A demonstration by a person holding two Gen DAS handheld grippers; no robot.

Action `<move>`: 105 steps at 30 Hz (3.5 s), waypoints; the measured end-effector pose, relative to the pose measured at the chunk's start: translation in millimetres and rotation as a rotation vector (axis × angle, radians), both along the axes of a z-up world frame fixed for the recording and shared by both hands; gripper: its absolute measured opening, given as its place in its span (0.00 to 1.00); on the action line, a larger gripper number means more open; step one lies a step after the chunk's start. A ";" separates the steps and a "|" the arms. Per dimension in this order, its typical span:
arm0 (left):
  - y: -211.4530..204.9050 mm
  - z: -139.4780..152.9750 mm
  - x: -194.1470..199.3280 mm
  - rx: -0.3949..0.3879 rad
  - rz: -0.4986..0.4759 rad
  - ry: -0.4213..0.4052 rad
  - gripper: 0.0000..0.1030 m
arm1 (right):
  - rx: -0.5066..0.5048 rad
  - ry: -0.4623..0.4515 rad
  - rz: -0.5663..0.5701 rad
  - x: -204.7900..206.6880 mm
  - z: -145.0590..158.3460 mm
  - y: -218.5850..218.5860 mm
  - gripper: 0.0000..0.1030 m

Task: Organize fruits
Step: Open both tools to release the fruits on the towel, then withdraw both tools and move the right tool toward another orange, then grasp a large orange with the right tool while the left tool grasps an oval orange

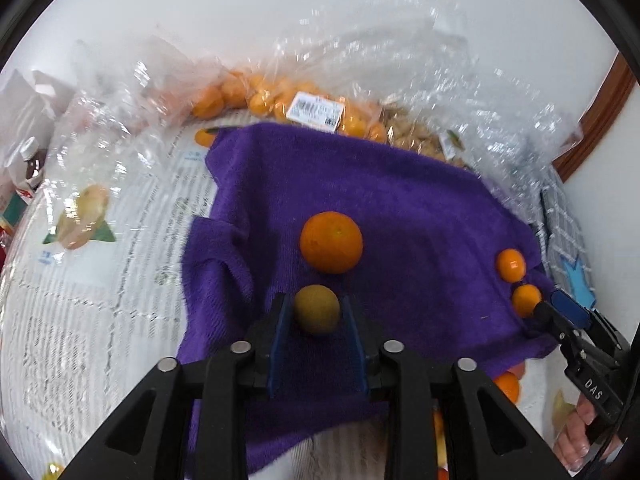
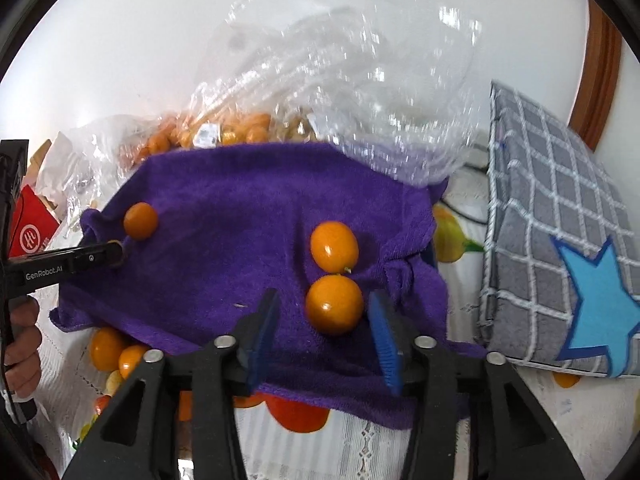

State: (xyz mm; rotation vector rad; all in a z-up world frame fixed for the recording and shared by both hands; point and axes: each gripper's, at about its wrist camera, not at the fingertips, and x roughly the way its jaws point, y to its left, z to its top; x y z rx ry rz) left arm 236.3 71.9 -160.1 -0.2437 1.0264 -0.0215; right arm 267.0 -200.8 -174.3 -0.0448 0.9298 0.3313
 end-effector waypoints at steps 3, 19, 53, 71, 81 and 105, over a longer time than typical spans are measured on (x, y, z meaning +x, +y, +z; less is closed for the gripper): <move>2.2 15.1 -14.9 -0.006 0.000 -0.042 0.34 | -0.012 -0.052 0.004 -13.2 17.9 2.3 0.62; 11.9 66.8 -81.1 0.008 0.015 -0.159 0.34 | -0.033 -0.155 -0.074 -66.1 69.4 -9.0 0.79; 34.1 62.5 -115.6 -0.029 -0.013 -0.127 0.40 | 0.051 0.038 0.096 -107.4 10.8 44.9 0.62; 37.6 41.4 -102.5 -0.071 -0.051 -0.109 0.40 | 0.000 0.080 0.132 -97.6 -17.9 71.7 0.46; 5.1 32.5 -89.7 -0.102 -0.154 -0.099 0.40 | 0.024 0.040 0.126 -108.1 2.2 54.0 0.41; -47.5 -11.7 -57.1 -0.097 -0.219 0.032 0.37 | 0.016 -0.029 -0.078 -111.2 14.1 -52.7 0.41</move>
